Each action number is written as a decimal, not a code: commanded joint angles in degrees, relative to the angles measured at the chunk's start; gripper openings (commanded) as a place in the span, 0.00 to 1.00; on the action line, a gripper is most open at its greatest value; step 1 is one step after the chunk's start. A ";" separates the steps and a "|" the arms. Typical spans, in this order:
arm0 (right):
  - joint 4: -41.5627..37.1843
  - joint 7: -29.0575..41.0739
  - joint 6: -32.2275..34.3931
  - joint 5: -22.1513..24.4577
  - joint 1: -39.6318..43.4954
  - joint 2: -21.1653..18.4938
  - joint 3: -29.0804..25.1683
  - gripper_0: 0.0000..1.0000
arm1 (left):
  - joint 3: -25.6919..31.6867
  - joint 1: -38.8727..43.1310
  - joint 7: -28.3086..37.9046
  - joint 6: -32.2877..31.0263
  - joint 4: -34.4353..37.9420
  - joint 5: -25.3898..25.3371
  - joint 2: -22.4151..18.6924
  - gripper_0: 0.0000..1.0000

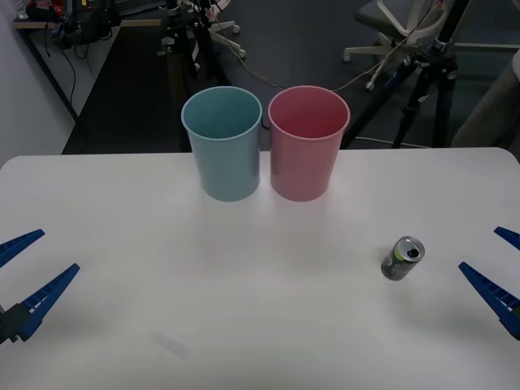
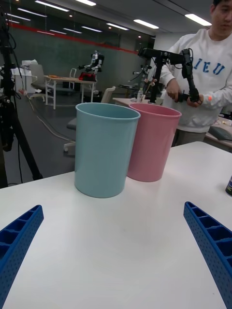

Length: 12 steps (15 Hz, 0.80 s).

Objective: Grasp the object on the table and drop it into the matching bin: aluminum can to the light blue bin, PET bottle to the pink bin.

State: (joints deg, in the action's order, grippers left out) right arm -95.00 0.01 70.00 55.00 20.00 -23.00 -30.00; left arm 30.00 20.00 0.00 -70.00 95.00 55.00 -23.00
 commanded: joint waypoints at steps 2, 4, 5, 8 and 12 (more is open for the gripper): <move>0.96 -0.01 0.05 0.63 0.92 2.17 0.38 1.00 | 0.00 0.00 0.00 0.00 0.00 0.00 0.00 1.00; 0.25 0.17 -0.21 0.72 1.53 2.61 0.56 1.00 | 0.00 0.00 0.00 0.00 0.00 0.00 0.00 1.00; 0.34 -0.09 -0.30 0.72 1.53 2.61 0.56 1.00 | 0.00 0.00 0.00 0.00 0.00 0.00 0.00 1.00; 0.25 -1.41 -0.21 0.46 2.41 2.70 0.82 1.00 | 0.00 0.00 0.00 0.00 0.00 0.00 0.00 1.00; 1.57 -8.18 -0.65 -1.47 5.14 2.61 2.05 1.00 | 0.00 0.00 0.00 0.00 0.00 0.00 0.00 1.00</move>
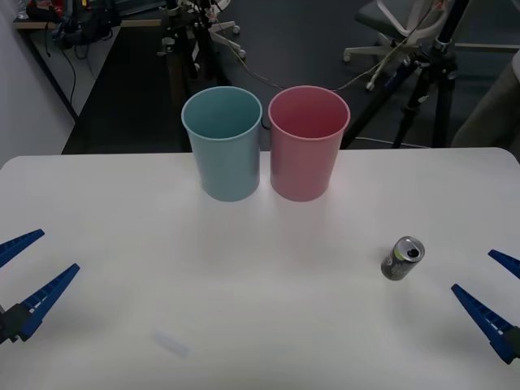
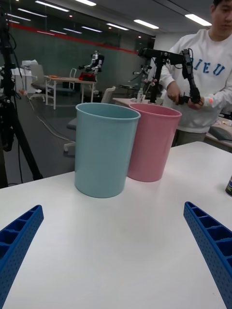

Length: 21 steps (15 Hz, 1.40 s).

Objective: Grasp the object on the table and drop it into the matching bin: aluminum can to the light blue bin, PET bottle to the pink bin.

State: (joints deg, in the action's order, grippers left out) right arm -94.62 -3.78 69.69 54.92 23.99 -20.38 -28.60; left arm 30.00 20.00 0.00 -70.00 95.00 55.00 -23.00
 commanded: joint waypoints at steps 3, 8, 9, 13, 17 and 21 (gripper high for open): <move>7.17 -11.60 1.76 -2.81 0.45 0.08 1.09 1.00 | 0.00 0.00 0.00 0.00 0.00 0.00 0.00 1.00; 14.56 -21.18 2.38 -4.30 -0.17 -0.01 2.32 1.00 | 0.00 0.00 0.00 0.00 0.00 0.00 0.00 1.00; 15.96 -23.12 2.38 -4.48 -0.35 -0.01 2.59 1.00 | 0.00 0.00 0.00 0.00 0.00 0.00 0.00 1.00; 21.41 -26.28 2.82 -5.18 -2.37 -0.01 3.47 1.00 | 0.00 0.00 0.00 0.00 0.00 0.00 0.00 1.00; 26.16 -27.25 2.82 -5.18 -6.23 -0.01 4.79 1.00 | 0.00 0.00 0.00 0.00 0.00 0.00 0.00 1.00; 27.83 -28.92 0.62 -5.00 -8.61 -0.01 6.45 1.00 | 0.00 0.00 0.00 0.00 0.00 0.00 0.00 1.00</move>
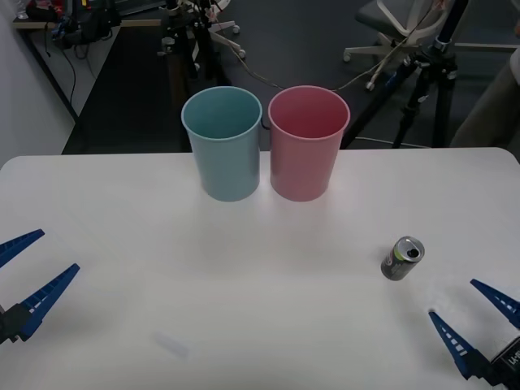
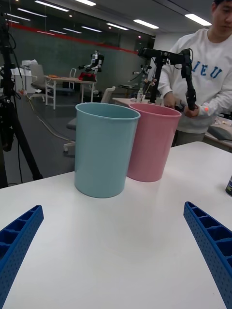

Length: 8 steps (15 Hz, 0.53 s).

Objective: Grasp the object on the table and drop it into the matching bin: aluminum can to the light blue bin, PET bottle to the pink bin.

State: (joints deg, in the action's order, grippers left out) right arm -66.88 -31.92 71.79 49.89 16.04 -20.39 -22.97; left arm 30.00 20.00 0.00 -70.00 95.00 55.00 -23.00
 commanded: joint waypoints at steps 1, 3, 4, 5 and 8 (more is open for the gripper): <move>0.09 -1.21 -2.36 0.03 -1.10 0.00 1.43 1.00 | 0.00 0.00 0.00 0.00 0.00 0.00 0.00 1.00; 0.09 -1.83 -3.85 0.03 -1.63 0.00 2.66 1.00 | 0.00 0.00 0.00 0.00 0.00 0.00 0.00 1.00; 0.09 -2.27 -4.64 0.03 -2.24 0.00 3.37 1.00 | 0.00 0.00 0.00 0.00 0.00 0.00 0.00 1.00; 0.09 -2.62 -5.43 0.03 -2.68 0.00 3.98 1.00 | 0.00 0.00 0.00 0.00 0.00 0.00 0.00 1.00; 0.18 -3.06 -7.72 0.03 -3.91 0.08 6.00 1.00 | 0.00 0.00 0.00 0.00 0.00 0.00 0.00 1.00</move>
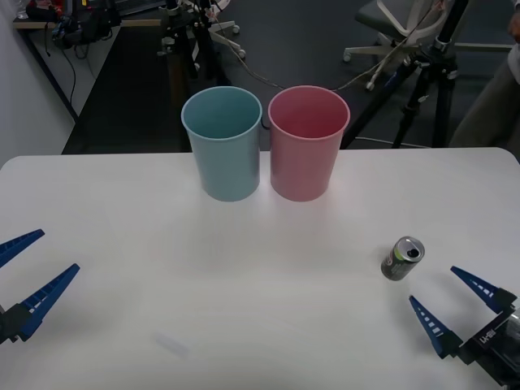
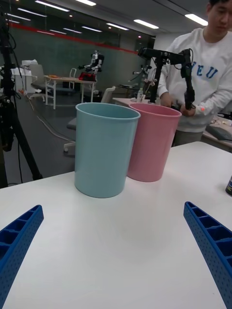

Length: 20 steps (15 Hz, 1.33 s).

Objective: Grasp the object on the table and drop it into the matching bin: aluminum can to the light blue bin, PET bottle to the pink bin.

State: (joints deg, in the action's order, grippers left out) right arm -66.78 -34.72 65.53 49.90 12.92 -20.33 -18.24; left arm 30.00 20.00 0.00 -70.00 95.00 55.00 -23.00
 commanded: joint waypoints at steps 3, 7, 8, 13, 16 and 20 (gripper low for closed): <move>-0.02 -0.70 -3.39 0.02 -1.84 0.20 2.95 1.00 | 0.00 0.00 0.00 0.00 0.00 0.00 0.00 1.00; 0.07 -1.14 -6.03 0.11 -3.34 0.20 4.45 1.00 | 0.00 0.00 0.00 0.00 0.00 0.00 0.00 1.00; 0.07 -1.23 -6.56 0.11 -3.69 0.20 4.97 1.00 | 0.00 0.00 0.00 0.00 0.00 0.00 0.00 1.00; 0.07 -1.32 -9.81 0.11 -5.53 0.20 7.08 1.00 | 0.00 0.00 0.00 0.00 0.00 0.00 0.00 1.00; 0.07 -1.14 -11.30 0.11 -6.59 0.29 8.23 1.00 | 0.00 0.00 0.00 0.00 0.00 0.00 0.00 1.00; 1.13 -1.32 -12.53 0.11 -8.26 0.20 9.28 1.00 | 0.00 0.00 0.00 0.00 0.00 0.00 0.00 1.00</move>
State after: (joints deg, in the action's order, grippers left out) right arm -66.21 -35.89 52.92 50.00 5.13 -20.12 -9.05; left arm 30.00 20.00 0.00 -70.00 95.00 55.00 -23.00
